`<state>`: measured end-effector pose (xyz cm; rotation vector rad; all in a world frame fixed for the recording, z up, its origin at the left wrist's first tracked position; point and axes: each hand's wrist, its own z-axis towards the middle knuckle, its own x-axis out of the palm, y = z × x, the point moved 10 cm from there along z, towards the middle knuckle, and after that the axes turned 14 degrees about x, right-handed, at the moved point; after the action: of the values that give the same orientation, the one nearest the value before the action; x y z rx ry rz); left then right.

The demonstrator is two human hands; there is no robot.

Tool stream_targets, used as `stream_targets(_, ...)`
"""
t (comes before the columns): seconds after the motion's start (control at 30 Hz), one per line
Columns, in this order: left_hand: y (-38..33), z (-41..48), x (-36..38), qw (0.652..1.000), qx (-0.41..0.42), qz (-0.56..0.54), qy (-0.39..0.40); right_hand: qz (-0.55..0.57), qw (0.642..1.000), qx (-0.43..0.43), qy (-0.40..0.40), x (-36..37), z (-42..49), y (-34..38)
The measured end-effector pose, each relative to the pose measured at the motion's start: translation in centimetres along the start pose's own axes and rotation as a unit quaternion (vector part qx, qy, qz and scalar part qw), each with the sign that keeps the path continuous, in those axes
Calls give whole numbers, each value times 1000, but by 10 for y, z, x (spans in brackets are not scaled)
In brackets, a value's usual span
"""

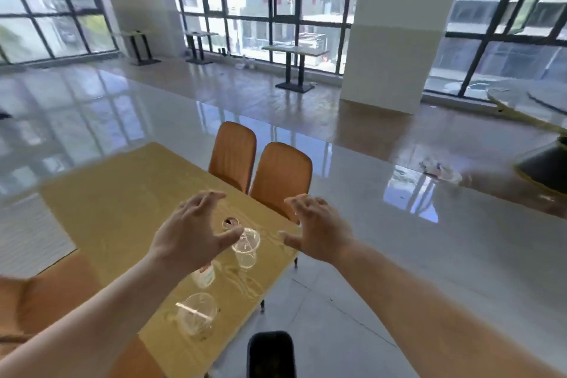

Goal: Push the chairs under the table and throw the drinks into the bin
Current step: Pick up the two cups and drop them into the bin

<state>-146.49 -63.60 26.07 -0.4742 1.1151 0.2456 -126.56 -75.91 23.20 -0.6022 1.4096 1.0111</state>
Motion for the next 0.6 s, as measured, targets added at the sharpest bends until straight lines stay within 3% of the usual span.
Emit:
stream_targets(0.23, 100, -44, -5, 989, -143, -13, -28, -39, 991, -91, 89, 68, 68, 66)
stream_targets(0.6, 168, -129, 5, 930, -366, 36, -20, -21, 968, -143, 206, 156, 165, 48)
